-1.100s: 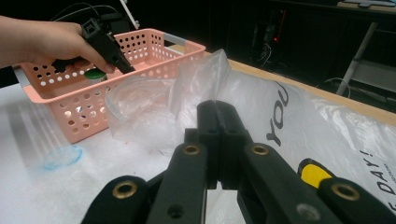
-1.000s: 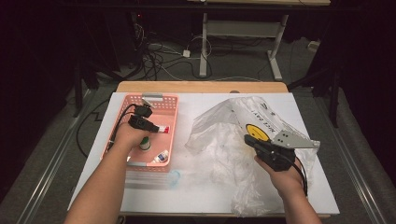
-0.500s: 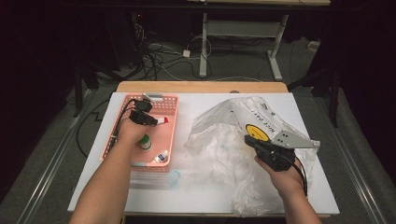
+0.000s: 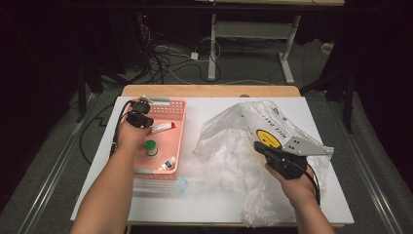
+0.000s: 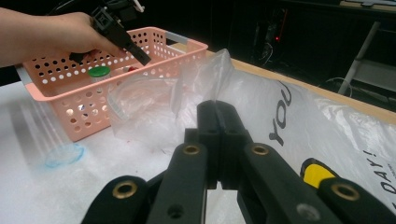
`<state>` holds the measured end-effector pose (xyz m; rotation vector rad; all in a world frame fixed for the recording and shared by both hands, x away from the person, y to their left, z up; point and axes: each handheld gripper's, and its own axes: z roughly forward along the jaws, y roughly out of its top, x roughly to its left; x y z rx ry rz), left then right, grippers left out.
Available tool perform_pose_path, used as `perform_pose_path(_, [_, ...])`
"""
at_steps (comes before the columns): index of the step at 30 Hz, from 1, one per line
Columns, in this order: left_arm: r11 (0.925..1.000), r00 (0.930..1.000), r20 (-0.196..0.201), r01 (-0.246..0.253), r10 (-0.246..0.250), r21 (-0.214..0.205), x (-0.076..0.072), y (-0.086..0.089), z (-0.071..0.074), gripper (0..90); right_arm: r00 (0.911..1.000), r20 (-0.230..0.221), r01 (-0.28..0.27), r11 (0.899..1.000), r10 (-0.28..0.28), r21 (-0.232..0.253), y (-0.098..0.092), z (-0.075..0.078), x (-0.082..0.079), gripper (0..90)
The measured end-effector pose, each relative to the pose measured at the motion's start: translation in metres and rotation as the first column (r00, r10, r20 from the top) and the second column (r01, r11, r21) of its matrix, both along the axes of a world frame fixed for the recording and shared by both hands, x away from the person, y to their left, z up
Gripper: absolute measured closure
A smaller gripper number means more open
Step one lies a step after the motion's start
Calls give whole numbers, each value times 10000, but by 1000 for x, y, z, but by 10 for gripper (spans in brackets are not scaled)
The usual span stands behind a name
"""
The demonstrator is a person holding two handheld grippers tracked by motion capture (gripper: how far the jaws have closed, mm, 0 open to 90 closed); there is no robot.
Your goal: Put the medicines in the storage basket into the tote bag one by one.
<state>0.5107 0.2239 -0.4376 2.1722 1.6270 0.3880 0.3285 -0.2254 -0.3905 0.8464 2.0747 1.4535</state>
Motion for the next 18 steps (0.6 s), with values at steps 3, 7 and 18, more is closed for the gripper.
perform_pose_path(3, [9998, 9997, -204, -104, 107, 152, 2, 1, -5, 879, 10000, 0, -6, 10000, 6, 16, -1, -1, 1, 900])
perform_pose_path(7, [9996, 9990, -447, 47, -35, 275, 1, 0, -5, 879, 10000, 1, -7, 10000, 7, 33, -1, -1, 1, 900])
perform_pose_path(18, [9931, 9929, 409, 1100, -1117, 411, -18, 1, 6, 875, 10000, 38, -54, 10000, 54, 15, 0, 0, -1, 900])
